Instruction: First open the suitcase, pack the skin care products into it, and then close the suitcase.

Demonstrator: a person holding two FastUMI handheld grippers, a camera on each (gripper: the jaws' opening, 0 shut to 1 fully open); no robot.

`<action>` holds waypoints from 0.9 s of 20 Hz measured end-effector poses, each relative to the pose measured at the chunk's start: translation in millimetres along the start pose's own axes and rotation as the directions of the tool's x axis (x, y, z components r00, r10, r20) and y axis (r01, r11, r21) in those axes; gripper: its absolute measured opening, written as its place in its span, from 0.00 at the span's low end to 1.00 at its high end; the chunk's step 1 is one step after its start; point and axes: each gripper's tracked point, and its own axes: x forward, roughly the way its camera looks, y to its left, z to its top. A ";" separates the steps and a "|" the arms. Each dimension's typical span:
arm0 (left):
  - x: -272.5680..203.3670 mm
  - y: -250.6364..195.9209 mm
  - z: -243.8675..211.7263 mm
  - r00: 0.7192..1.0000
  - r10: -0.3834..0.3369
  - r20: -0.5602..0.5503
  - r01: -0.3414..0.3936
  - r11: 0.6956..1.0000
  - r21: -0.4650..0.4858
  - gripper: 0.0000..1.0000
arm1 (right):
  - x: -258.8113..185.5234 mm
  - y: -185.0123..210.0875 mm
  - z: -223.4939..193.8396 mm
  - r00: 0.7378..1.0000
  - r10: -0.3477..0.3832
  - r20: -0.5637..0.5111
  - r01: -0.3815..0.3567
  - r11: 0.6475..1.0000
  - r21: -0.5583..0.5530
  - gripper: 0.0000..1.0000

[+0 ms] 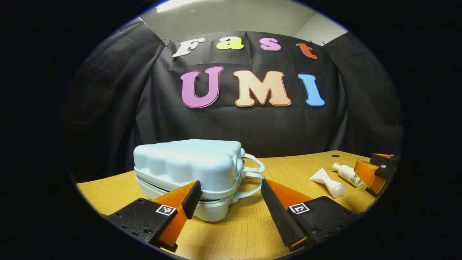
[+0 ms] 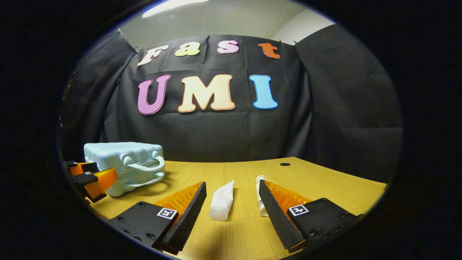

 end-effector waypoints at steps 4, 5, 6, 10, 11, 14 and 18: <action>-0.9 -1.6 -0.1 1.000 -0.006 0.000 0.006 1.000 0.000 0.98 | 0.1 0.0 0.0 1.000 0.000 0.000 0.000 1.000 0.000 0.96; -1.7 -2.5 -0.2 1.000 -0.010 0.001 0.010 1.000 0.000 1.00 | 0.1 -0.1 0.1 1.000 0.000 0.000 0.000 1.000 0.000 0.96; -2.1 -3.1 0.4 1.000 -0.014 0.000 0.014 1.000 0.000 1.00 | 0.3 -0.1 0.3 1.000 0.000 0.000 0.000 1.000 0.000 0.96; -3.1 -4.9 0.8 1.000 -0.024 0.001 0.024 1.000 0.000 0.98 | 0.0 -0.2 0.3 1.000 0.000 0.000 0.000 1.000 0.000 0.96; -1.1 -4.6 1.5 1.000 -0.025 0.001 0.025 1.000 0.000 0.98 | 0.2 -0.1 0.2 1.000 0.000 0.000 0.000 1.000 0.000 0.96; -3.2 -4.8 1.2 1.000 -0.022 0.001 0.022 1.000 0.000 0.98 | 0.0 0.8 0.4 1.000 0.003 -0.001 -0.003 1.000 0.000 0.96; -4.0 -4.8 0.9 1.000 -0.022 0.001 0.022 1.000 0.000 0.98 | 0.2 1.4 1.0 1.000 0.008 0.000 -0.008 1.000 0.000 0.96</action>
